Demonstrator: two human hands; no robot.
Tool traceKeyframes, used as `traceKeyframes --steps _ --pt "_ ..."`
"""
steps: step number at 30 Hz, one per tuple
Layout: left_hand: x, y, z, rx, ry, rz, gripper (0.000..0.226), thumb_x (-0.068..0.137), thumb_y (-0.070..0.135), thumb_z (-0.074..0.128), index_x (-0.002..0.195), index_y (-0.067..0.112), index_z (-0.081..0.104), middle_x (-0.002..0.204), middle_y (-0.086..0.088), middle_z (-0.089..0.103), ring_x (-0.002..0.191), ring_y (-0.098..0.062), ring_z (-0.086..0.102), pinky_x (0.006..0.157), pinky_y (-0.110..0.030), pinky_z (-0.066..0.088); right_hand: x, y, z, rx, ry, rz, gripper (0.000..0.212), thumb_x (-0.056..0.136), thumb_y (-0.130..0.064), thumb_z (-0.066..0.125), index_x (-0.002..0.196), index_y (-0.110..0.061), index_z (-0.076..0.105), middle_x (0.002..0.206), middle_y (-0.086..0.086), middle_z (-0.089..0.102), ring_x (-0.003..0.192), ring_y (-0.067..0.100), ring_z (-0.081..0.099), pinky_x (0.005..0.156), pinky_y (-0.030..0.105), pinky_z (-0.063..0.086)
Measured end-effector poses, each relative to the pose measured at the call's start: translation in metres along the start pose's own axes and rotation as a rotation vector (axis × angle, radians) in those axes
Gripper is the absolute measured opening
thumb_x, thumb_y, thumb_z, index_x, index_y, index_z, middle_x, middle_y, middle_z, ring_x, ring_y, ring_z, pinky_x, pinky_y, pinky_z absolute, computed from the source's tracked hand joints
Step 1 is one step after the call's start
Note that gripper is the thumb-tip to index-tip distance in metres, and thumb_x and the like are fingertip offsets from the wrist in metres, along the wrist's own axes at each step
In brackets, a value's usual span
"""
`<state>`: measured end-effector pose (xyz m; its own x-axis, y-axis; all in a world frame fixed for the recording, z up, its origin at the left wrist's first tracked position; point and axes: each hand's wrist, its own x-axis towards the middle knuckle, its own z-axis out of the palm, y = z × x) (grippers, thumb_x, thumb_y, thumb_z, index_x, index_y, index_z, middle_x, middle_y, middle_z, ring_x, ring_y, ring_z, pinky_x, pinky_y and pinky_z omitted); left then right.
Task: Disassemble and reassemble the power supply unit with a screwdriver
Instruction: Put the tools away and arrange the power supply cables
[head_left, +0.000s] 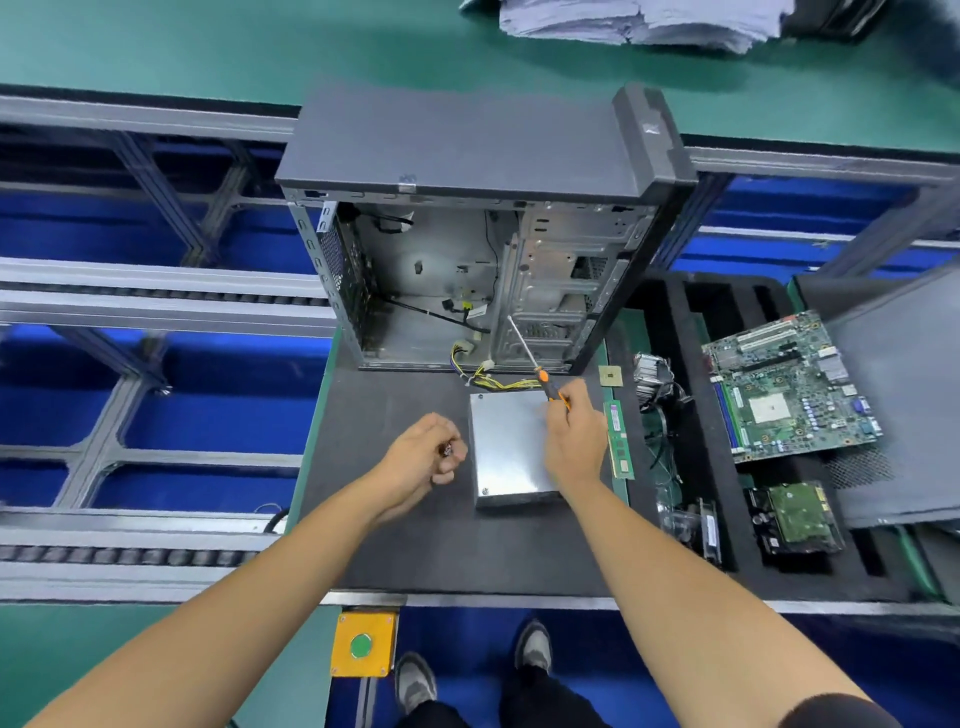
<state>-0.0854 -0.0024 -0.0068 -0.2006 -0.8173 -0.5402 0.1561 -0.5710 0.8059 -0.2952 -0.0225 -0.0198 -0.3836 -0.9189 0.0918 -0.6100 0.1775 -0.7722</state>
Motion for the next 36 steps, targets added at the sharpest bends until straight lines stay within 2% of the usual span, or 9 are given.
traceKeyframes --steps 3,8,13,15,19,24,29,32,36 --pt "-0.008 0.015 0.022 0.072 -0.045 -0.021 0.022 0.105 0.012 0.04 0.086 0.011 0.051 0.067 -0.005 0.051 0.051 -0.011 0.031 0.045 -0.022 0.022 -0.007 0.015 -0.018 0.041 0.028 0.07 0.017 0.087 -0.026 0.037 0.071 -0.028 0.032 0.057 0.001 0.046 0.056 0.022 0.038 0.053 0.043 0.036" --pt "-0.004 0.025 0.094 0.39 -0.219 -0.074 0.03 0.108 0.02 0.04 0.086 0.008 0.055 0.066 -0.002 0.051 0.049 -0.009 0.035 0.044 -0.02 0.026 -0.008 0.056 -0.072 0.176 0.091 0.134 0.023 0.089 -0.03 0.044 0.067 -0.022 0.047 0.055 -0.003 0.057 0.061 0.019 0.058 0.06 0.039 0.044" --pt "0.028 0.001 0.2 0.458 -0.246 -0.127 0.035 0.11 0.021 0.041 0.082 0.01 0.06 0.07 -0.002 0.057 0.054 -0.008 0.045 0.048 -0.018 0.038 0.001 0.123 -0.135 0.119 0.109 0.262 0.026 0.096 -0.019 0.044 0.072 -0.027 0.041 0.06 -0.009 0.056 0.049 0.008 0.046 0.054 0.037 0.036" --pt "0.049 -0.011 0.242 0.505 -0.284 -0.141 0.035 0.11 0.017 0.039 0.085 0.007 0.06 0.074 -0.005 0.055 0.059 -0.01 0.049 0.051 -0.015 0.044 0.004 0.148 -0.156 0.077 0.089 0.311 0.024 0.097 -0.02 0.044 0.075 -0.026 0.04 0.062 -0.004 0.058 0.052 0.017 0.05 0.055 0.041 0.04" --pt "0.085 -0.036 0.296 0.806 -0.361 -0.089 0.024 0.105 0.005 0.047 0.112 -0.007 0.068 0.081 -0.008 0.063 0.071 -0.015 0.058 0.075 -0.029 0.053 0.008 0.184 -0.181 0.012 -0.01 0.358 0.02 0.096 -0.02 0.044 0.077 -0.023 0.044 0.066 0.003 0.06 0.059 0.027 0.055 0.06 0.044 0.046" --pt "0.107 -0.063 0.324 1.23 -0.381 0.015 0.028 0.093 -0.009 0.053 0.113 -0.001 0.07 0.114 -0.018 0.072 0.107 -0.03 0.068 0.084 -0.028 0.049 0.011 0.208 -0.187 -0.011 -0.113 0.378 0.023 0.098 -0.017 0.043 0.076 -0.021 0.049 0.073 -0.006 0.069 0.071 0.015 0.064 0.066 0.038 0.049" --pt "0.119 -0.08 0.336 1.468 -0.438 -0.062 0.027 0.093 -0.008 0.055 0.115 -0.001 0.07 0.111 -0.014 0.069 0.107 -0.032 0.067 0.09 -0.034 0.051 0.01 0.22 -0.183 -0.033 -0.162 0.374 0.027 0.098 -0.017 0.047 0.074 -0.029 0.051 0.062 -0.01 0.067 0.064 0.008 0.063 0.059 0.03 0.045" --pt "0.118 -0.084 0.339 1.511 -0.43 -0.07 0.022 0.096 -0.001 0.055 0.113 0.003 0.068 0.105 -0.012 0.06 0.096 -0.03 0.063 0.089 -0.038 0.051 0.01 0.223 -0.181 -0.059 -0.183 0.365 0.026 0.098 -0.017 0.047 0.075 -0.029 0.051 0.061 -0.011 0.066 0.059 0.008 0.061 0.054 0.03 0.042" --pt "0.11 -0.082 0.336 1.412 -0.373 0.03 0.023 0.101 0.011 0.048 0.112 0.004 0.066 0.108 -0.017 0.069 0.1 -0.034 0.065 0.081 -0.038 0.05 0.009 0.222 -0.179 -0.083 -0.17 0.347 0.024 0.098 -0.017 0.047 0.079 -0.031 0.051 0.061 -0.007 0.067 0.059 0.013 0.062 0.058 0.034 0.049"
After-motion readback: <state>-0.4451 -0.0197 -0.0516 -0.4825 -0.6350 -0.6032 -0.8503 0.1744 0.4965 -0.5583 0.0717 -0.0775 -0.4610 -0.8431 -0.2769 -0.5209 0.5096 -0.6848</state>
